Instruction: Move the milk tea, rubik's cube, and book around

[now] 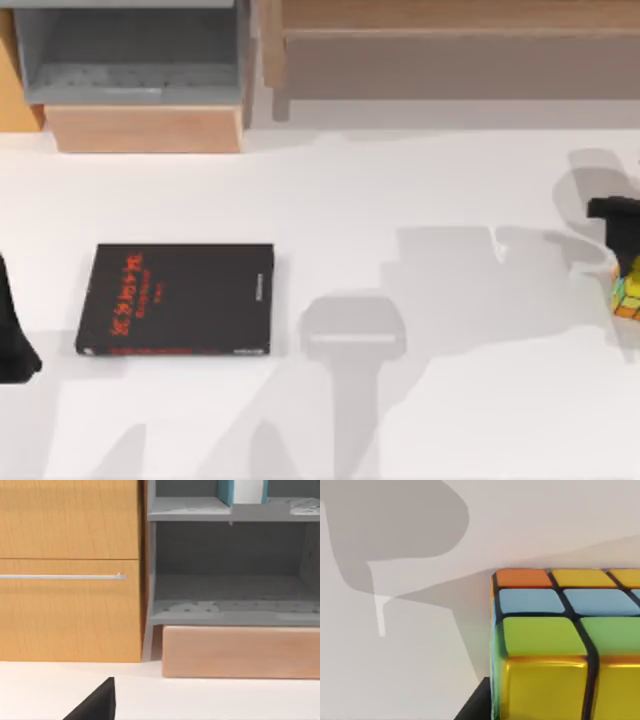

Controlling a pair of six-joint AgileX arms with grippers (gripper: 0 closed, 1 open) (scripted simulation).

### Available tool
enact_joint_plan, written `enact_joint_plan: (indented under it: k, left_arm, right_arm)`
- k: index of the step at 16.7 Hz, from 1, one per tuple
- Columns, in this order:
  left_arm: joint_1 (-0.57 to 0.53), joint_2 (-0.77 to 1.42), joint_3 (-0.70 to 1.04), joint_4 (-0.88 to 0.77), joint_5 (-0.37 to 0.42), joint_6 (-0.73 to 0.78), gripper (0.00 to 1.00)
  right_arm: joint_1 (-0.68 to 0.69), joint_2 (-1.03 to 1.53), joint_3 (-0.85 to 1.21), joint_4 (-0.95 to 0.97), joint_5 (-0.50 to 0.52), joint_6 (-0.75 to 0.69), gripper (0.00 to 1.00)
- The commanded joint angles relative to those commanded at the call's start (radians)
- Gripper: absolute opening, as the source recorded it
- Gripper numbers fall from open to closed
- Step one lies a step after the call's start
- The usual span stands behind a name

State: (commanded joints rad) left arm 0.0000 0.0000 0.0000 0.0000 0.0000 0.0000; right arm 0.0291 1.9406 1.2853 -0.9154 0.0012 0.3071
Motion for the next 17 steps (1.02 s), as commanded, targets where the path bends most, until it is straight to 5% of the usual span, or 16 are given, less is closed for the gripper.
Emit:
enact_joint_plan:
  k: [5, 17]
  left_arm:
    - [0.000, 0.000, 0.000, 0.000, 0.000, 0.000, 1.00]
    - [0.000, 0.000, 0.000, 0.000, 0.000, 0.000, 1.00]
  right_arm:
    - [0.000, 0.000, 0.000, 0.000, 0.000, 0.000, 0.00]
    - [0.000, -0.019, 0.035, -0.053, 0.000, 0.001, 0.00]
